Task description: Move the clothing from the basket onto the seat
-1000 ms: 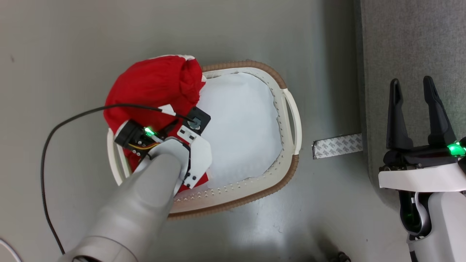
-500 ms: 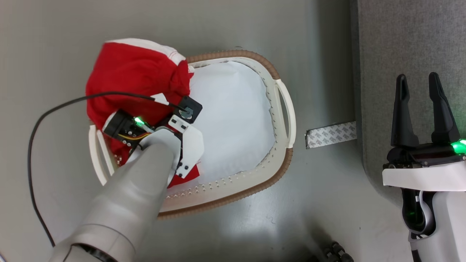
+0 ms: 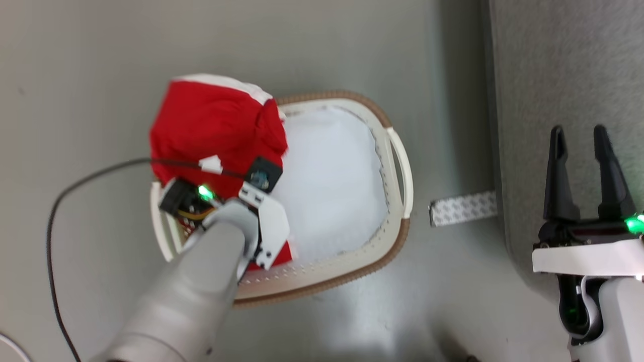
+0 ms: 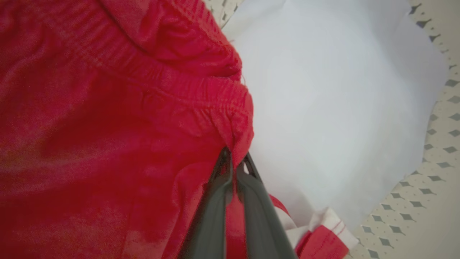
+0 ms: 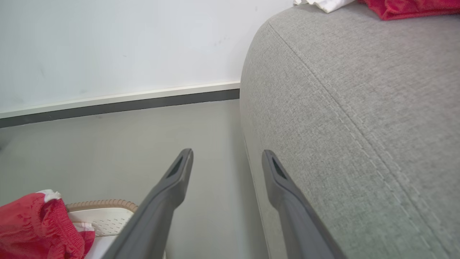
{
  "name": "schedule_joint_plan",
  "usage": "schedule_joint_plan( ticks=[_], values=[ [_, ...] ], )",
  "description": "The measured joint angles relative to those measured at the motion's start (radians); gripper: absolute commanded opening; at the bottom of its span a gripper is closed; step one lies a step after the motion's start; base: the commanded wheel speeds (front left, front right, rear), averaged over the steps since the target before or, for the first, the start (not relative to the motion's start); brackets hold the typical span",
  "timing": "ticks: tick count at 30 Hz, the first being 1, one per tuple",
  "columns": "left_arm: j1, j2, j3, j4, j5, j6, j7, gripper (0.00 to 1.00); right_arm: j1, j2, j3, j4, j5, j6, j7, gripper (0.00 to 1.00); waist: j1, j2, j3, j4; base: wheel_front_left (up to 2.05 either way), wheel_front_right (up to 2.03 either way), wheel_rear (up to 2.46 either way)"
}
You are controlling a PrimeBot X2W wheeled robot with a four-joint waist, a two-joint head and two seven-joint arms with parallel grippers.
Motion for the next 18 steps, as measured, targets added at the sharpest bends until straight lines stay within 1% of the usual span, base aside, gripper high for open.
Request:
schedule_joint_plan(
  ticks=[8, 14, 18],
  values=[
    [0.133, 0.000, -0.024, -0.071, -0.116, -0.006, -0.063, 0.00, 0.050, 0.001, -0.003, 0.064, -0.027, 0.000, 0.000, 1.00, -0.0001, 0.0000, -0.168, 0.043, 0.00, 0.00, 0.00],
    [0.225, 0.001, -0.033, -0.114, -0.197, -0.016, -0.115, 0.00, 0.104, 0.000, -0.005, 0.107, -0.059, 0.000, 0.000, 1.00, -0.0001, 0.0000, -0.325, 0.079, 0.00, 0.00, 0.00],
    [0.282, 0.001, -0.033, -0.136, -0.246, -0.014, -0.144, 0.00, 0.147, 0.001, -0.010, 0.133, -0.086, 0.000, 0.000, 1.00, -0.0002, 0.0000, -0.435, 0.106, 0.00, 0.00, 0.00]
  ],
)
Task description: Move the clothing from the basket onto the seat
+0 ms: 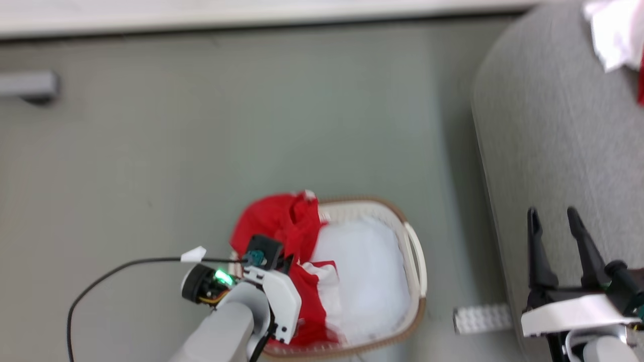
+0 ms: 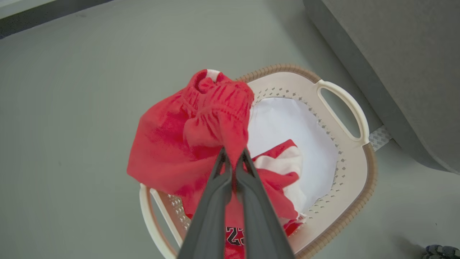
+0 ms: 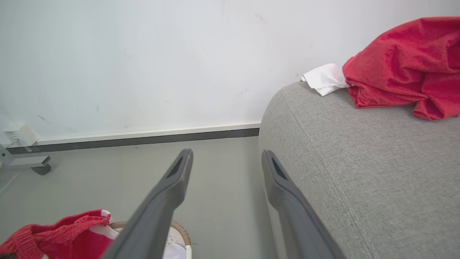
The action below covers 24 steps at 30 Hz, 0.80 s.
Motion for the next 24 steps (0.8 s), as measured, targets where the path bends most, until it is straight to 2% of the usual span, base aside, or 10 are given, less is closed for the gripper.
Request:
schedule_joint_plan(
  ticks=[5, 11, 17, 24],
  values=[
    [0.060, 0.000, 0.021, -0.037, -0.052, 0.010, -0.036, 0.00, 0.059, 0.000, -0.009, 0.028, -0.020, 0.000, 0.000, 1.00, -0.0001, 0.0001, -0.157, 0.044, 0.00, 0.00, 0.00],
    [0.107, 0.011, 0.046, -0.108, -0.082, 0.028, -0.058, 0.00, 0.112, 0.000, -0.013, 0.046, -0.024, 0.000, 0.000, 1.00, -0.0002, 0.0001, -0.289, 0.089, 0.00, 0.00, 0.00],
    [0.151, 0.051, 0.063, -0.237, -0.099, 0.058, -0.064, 0.00, 0.150, 0.000, -0.001, 0.060, -0.027, 0.000, 0.000, 1.00, -0.0002, 0.0001, -0.393, 0.124, 0.00, 0.00, 0.00],
    [0.201, 0.127, 0.085, -0.432, -0.112, 0.104, -0.025, 0.00, 0.165, 0.000, 0.017, 0.065, -0.032, 0.000, 0.000, 1.00, -0.0002, 0.0001, -0.465, 0.142, 0.00, 0.00, 0.00]
  ],
)
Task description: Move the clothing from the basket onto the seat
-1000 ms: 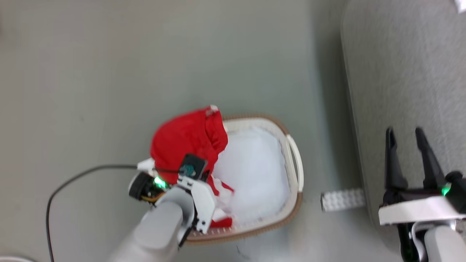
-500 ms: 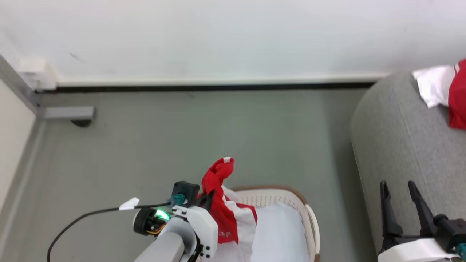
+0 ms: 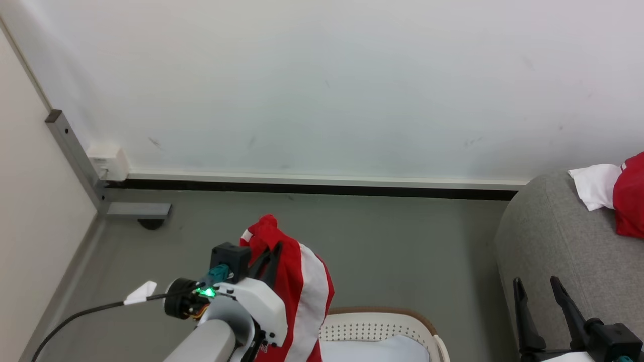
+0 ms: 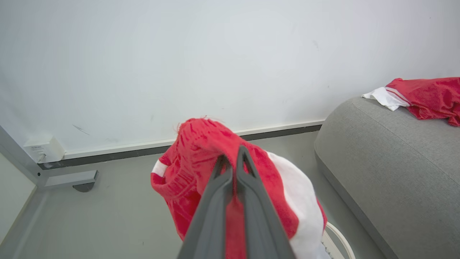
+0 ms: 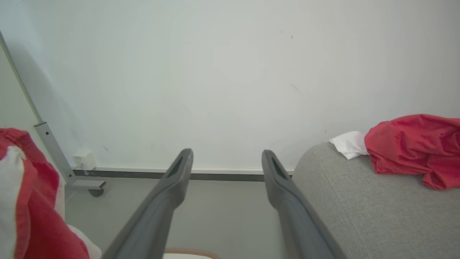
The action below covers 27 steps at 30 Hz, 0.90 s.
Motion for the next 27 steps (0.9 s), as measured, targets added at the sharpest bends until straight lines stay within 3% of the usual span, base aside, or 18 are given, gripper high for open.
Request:
schedule_joint_plan(
  ticks=[18, 27],
  values=[
    [0.119, 0.161, 0.033, -0.425, -0.010, 0.101, 0.129, 0.00, 0.068, 0.000, 0.038, 0.018, -0.020, 0.000, 0.000, 1.00, 0.0002, -0.0001, -0.090, -0.011, 0.00, 0.00, 0.00],
    [0.128, 0.189, 0.026, -0.520, -0.007, 0.123, 0.176, 0.00, 0.079, 0.000, 0.165, 0.034, -0.022, 0.000, 0.000, 1.00, 0.0003, -0.0001, -0.084, -0.008, 0.00, 0.00, 0.00]
  ],
)
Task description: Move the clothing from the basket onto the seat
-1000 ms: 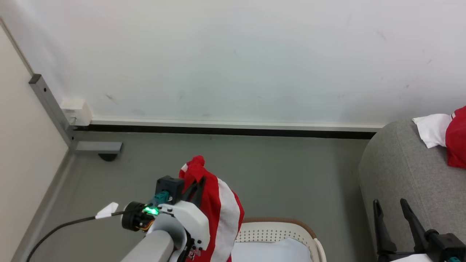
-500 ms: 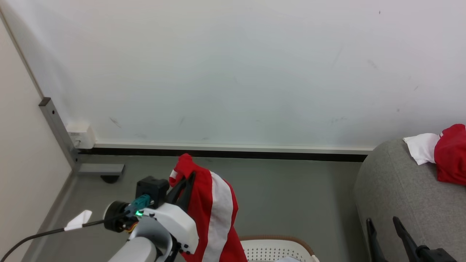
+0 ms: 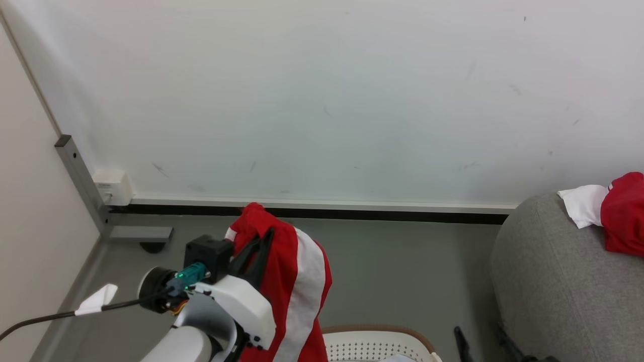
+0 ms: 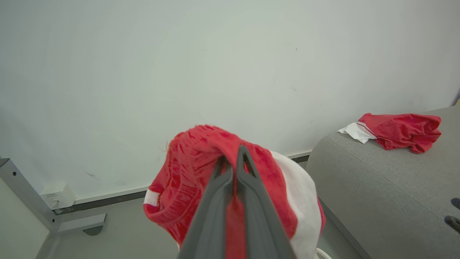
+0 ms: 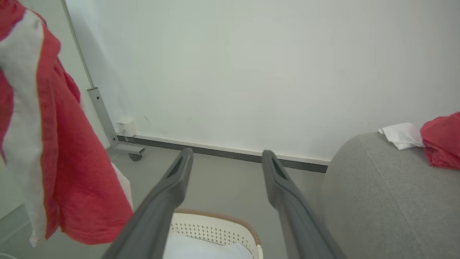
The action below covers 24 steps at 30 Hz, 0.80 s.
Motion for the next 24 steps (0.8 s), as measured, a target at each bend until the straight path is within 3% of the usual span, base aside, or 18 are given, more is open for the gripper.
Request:
schedule_joint_plan(
  ticks=[14, 24],
  values=[
    [-0.029, -0.002, -0.032, -0.044, 0.012, -0.001, 0.037, 0.00, -0.157, -0.002, 0.471, 0.069, 0.077, 0.000, 0.000, 1.00, 0.0000, 0.0000, 0.001, 0.038, 0.00, 0.00, 0.00],
    [-0.054, -0.021, -0.062, -0.089, 0.023, -0.003, 0.054, 0.00, -0.296, 0.001, 0.588, 0.115, 0.186, 0.000, 0.000, 1.00, 0.0001, 0.0000, 0.021, 0.067, 0.00, 0.00, 0.00]
  ],
)
